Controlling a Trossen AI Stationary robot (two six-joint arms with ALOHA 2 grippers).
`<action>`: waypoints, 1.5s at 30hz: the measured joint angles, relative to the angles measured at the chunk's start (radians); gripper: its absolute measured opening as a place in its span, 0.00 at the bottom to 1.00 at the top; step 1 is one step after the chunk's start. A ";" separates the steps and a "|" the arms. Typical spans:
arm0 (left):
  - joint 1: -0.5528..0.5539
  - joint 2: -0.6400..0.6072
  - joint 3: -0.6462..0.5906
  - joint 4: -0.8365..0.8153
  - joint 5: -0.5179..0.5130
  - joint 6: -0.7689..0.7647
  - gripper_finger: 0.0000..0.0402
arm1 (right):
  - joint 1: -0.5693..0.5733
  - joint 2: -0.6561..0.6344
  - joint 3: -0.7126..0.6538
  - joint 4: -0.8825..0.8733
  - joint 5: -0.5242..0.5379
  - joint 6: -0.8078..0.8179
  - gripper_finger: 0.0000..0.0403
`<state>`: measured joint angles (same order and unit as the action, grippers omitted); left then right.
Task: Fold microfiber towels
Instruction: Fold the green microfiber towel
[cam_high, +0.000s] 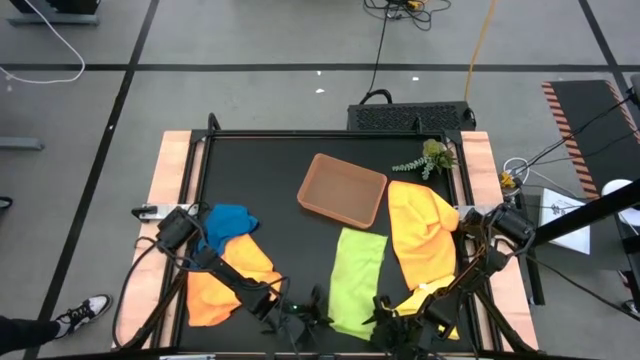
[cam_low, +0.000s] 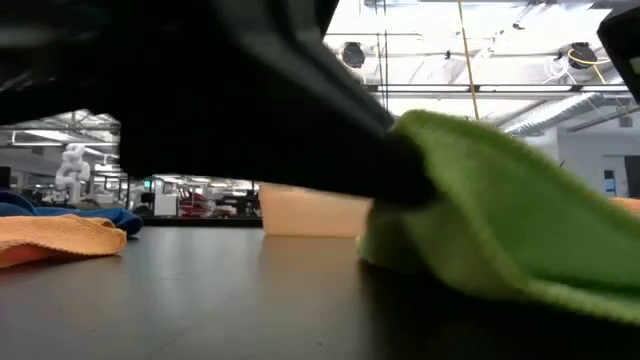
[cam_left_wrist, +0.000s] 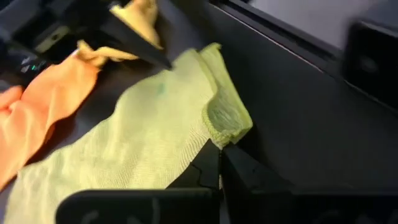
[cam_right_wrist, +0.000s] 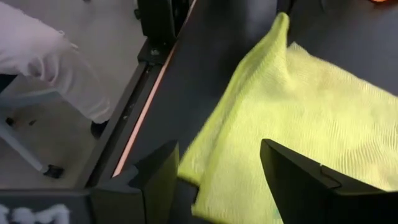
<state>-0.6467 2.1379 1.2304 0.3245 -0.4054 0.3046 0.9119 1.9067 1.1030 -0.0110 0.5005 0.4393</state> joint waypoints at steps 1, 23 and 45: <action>0.006 -0.001 0.000 0.013 0.000 -0.028 0.01 | 0.000 0.000 0.000 0.000 0.003 0.000 0.55; 0.103 -0.074 0.003 0.066 0.005 -0.276 0.00 | -0.016 0.001 0.000 -0.028 0.053 0.243 0.55; 0.130 -0.091 0.003 0.019 -0.032 -0.334 0.00 | -0.014 0.071 0.000 0.026 0.049 0.361 0.35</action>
<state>-0.5171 2.0468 1.2335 0.3437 -0.4370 -0.0293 0.8978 1.9778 1.1030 0.0147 0.5495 0.8001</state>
